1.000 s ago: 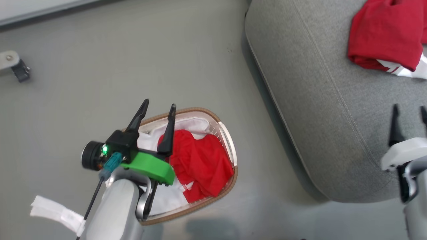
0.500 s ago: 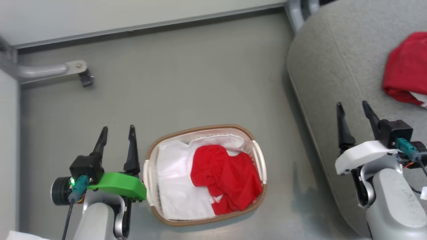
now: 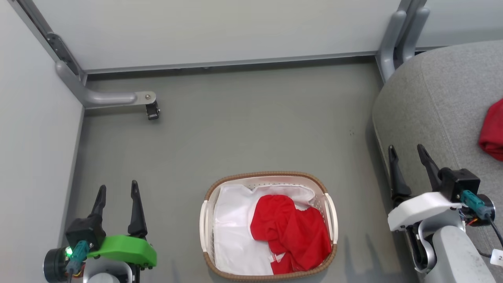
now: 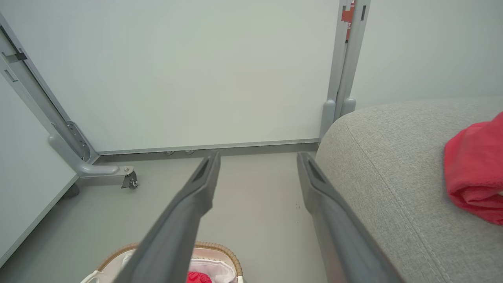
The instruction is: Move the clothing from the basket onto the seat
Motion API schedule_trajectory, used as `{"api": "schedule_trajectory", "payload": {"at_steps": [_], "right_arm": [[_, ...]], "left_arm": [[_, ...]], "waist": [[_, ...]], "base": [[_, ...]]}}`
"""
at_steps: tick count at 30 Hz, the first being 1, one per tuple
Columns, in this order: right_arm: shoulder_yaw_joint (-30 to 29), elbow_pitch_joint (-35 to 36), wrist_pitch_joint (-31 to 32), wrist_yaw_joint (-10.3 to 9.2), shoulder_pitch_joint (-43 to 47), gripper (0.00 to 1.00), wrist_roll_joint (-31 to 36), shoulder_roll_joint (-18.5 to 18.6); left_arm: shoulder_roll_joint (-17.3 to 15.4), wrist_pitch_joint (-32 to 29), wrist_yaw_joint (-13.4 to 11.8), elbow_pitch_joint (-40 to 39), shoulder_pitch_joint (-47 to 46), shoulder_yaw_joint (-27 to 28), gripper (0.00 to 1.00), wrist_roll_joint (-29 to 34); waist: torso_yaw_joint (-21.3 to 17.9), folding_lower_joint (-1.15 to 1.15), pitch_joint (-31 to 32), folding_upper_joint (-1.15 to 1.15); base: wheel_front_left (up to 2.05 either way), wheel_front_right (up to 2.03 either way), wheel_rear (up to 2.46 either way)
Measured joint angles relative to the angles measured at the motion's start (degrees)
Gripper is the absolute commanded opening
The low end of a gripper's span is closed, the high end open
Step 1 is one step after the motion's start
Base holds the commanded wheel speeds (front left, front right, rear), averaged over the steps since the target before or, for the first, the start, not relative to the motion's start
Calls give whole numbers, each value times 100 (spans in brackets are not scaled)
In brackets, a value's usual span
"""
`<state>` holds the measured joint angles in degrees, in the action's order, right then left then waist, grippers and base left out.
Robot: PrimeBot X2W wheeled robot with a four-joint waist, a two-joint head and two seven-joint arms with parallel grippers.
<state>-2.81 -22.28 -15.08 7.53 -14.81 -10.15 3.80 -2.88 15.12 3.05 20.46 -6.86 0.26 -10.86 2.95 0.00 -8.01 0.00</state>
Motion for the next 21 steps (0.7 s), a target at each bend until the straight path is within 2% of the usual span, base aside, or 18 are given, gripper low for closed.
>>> {"api": "schedule_trajectory", "payload": {"at_steps": [10, 21], "right_arm": [[89, 134, 0, 0, 577, 100, -120, -77], [152, 149, 0, 0, 583, 100, -141, -88]], "left_arm": [[1, 0, 101, -313, 588, -75, 100, 23], [1, 0, 110, -292, 612, -347, 100, -81]], "waist": [[28, 0, 436, 0], [-129, 0, 373, 0]], "base": [[0, 0, 0], [0, 0, 0]]}}
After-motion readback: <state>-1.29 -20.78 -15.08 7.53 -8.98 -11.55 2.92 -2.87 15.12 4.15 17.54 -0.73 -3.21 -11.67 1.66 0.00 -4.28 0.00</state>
